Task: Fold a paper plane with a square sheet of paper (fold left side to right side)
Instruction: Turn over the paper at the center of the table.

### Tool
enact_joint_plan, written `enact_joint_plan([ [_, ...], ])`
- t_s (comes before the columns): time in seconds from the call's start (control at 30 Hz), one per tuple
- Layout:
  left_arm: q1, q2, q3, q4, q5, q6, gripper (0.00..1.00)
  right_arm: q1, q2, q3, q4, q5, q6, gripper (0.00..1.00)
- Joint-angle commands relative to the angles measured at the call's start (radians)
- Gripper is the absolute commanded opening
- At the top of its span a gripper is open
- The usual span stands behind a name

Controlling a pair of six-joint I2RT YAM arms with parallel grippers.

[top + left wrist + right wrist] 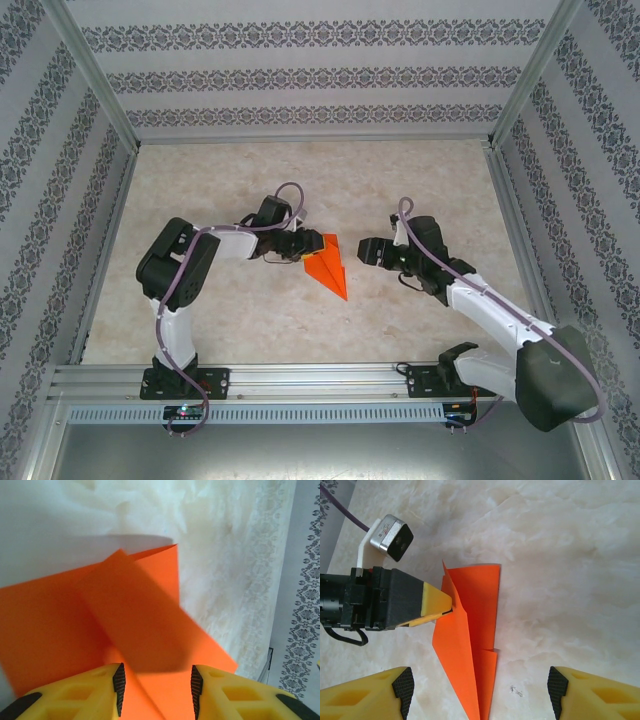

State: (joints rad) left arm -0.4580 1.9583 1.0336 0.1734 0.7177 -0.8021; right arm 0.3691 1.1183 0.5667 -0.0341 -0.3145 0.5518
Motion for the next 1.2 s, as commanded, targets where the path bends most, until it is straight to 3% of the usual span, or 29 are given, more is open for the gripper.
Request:
enact_joint_plan([
  [0.0,-0.022,0.036,0.050,0.025,0.008,-0.013,0.43,-0.021,-0.038,-0.023,-0.025,0.000,0.002,0.73],
  [0.2,-0.031,0.076,0.110,0.036,0.028,-0.023,0.40,-0.083,-0.094,-0.054,-0.029,-0.073,0.012,0.82],
  [0.33,-0.033,0.053,0.123,0.056,0.031,-0.020,0.29,-0.141,-0.097,-0.078,0.018,-0.201,0.051,0.98],
  [0.47,-0.032,-0.004,0.122,0.051,0.026,0.004,0.16,-0.183,-0.044,-0.091,0.110,-0.369,0.109,0.98],
  [0.57,-0.028,-0.069,0.131,0.006,0.009,0.039,0.11,-0.185,-0.002,-0.088,0.154,-0.436,0.138,0.98],
  [0.77,0.022,-0.206,0.141,-0.054,0.003,0.061,0.08,-0.184,0.073,-0.088,0.277,-0.550,0.215,0.98],
  [0.93,0.058,-0.300,0.161,-0.069,0.009,0.062,0.07,-0.157,0.147,-0.087,0.477,-0.662,0.335,0.98],
  [1.17,0.064,-0.372,0.204,-0.082,0.011,0.051,0.08,-0.054,0.229,-0.060,0.691,-0.684,0.450,0.98],
])
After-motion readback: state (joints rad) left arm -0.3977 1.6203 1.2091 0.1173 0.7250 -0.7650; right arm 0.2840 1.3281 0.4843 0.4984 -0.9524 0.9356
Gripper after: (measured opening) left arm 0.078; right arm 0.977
